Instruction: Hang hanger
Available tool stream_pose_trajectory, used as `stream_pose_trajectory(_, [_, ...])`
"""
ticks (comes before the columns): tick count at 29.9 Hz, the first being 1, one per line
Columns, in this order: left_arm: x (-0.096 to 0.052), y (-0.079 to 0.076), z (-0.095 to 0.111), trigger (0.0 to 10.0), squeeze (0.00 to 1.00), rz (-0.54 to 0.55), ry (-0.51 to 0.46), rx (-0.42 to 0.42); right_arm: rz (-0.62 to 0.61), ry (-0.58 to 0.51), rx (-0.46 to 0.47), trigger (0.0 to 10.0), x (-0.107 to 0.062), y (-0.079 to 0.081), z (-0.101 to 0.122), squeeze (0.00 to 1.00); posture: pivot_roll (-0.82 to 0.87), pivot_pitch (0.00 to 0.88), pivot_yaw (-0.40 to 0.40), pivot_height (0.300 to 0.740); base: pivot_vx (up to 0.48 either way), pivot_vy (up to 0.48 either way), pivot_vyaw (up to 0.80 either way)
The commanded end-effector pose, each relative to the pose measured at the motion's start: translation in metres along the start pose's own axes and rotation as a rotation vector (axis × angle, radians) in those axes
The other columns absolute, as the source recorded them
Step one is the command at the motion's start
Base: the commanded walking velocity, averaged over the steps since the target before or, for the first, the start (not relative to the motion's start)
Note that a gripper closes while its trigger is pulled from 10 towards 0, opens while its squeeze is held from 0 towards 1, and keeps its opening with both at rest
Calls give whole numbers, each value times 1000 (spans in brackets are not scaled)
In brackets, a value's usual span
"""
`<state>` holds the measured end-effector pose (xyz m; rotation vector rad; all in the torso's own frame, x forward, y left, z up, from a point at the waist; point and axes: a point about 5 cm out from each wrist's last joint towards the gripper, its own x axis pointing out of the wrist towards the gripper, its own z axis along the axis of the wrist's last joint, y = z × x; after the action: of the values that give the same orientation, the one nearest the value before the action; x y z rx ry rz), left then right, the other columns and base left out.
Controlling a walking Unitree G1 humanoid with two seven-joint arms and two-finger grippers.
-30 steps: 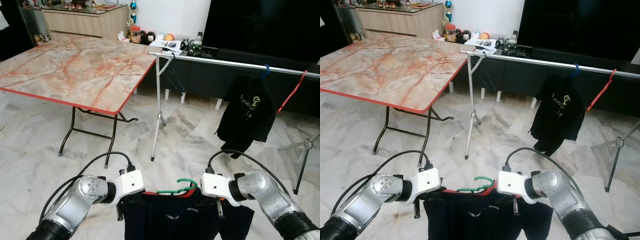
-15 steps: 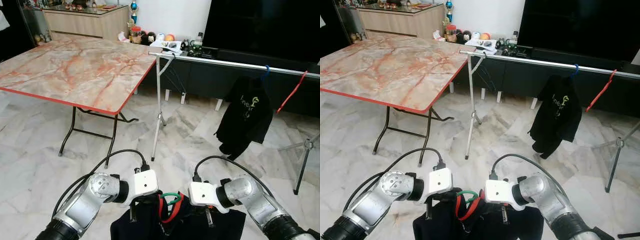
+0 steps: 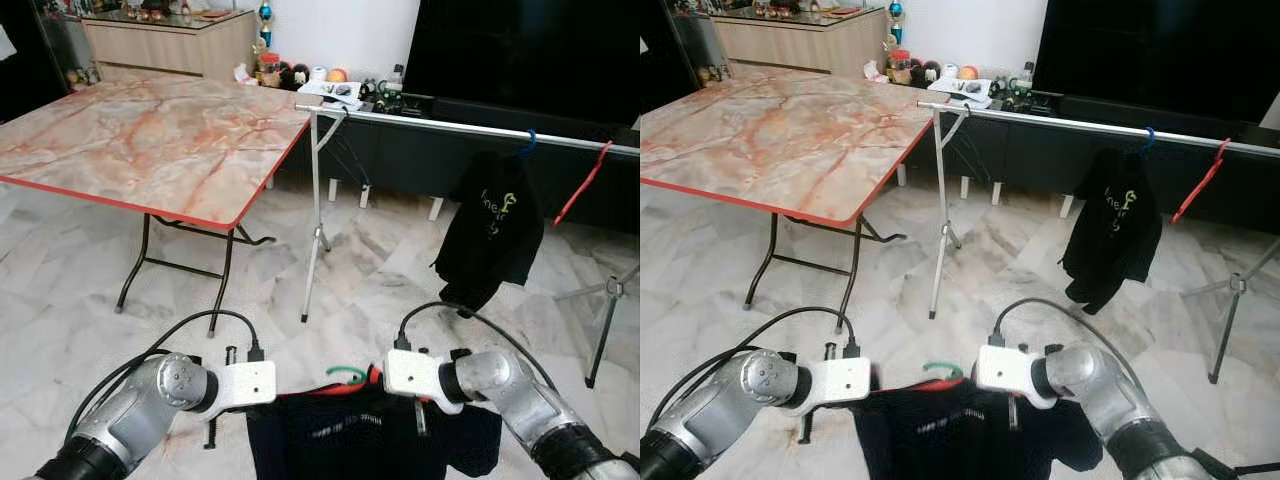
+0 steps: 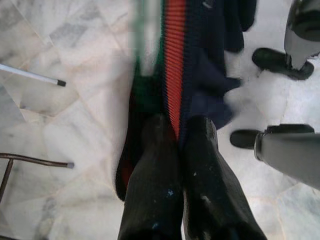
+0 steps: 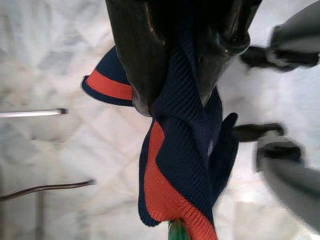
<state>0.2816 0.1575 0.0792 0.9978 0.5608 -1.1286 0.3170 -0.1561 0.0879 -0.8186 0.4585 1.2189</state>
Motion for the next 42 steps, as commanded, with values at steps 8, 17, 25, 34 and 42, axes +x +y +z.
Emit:
stream_pose_trajectory(8, [-1,-22,-18,0,267,-120,85,-48,-33,-297,148,10000,-31,-13,19,0,125,0,-69,740,0,0,0])
stream_pose_trajectory(17, [11,-26,20,0,282,-149,-74,-37,27,-119,111,10000,-32,-6,-4,0,127,0,-68,740,0,0,0])
stream_pose_trajectory(25, [17,-43,54,0,290,-259,-230,-52,10,-172,102,10000,-31,-9,7,0,128,0,-68,740,0,0,0])
stream_pose_trajectory(34, [31,-30,72,0,278,-77,-321,-178,-113,-276,161,10000,-33,-25,18,0,128,0,-69,740,0,0,0])
stream_pose_trajectory(42, [41,-6,69,0,200,151,-291,-374,-51,-260,161,10000,-29,-16,12,0,131,0,-69,740,0,0,0])
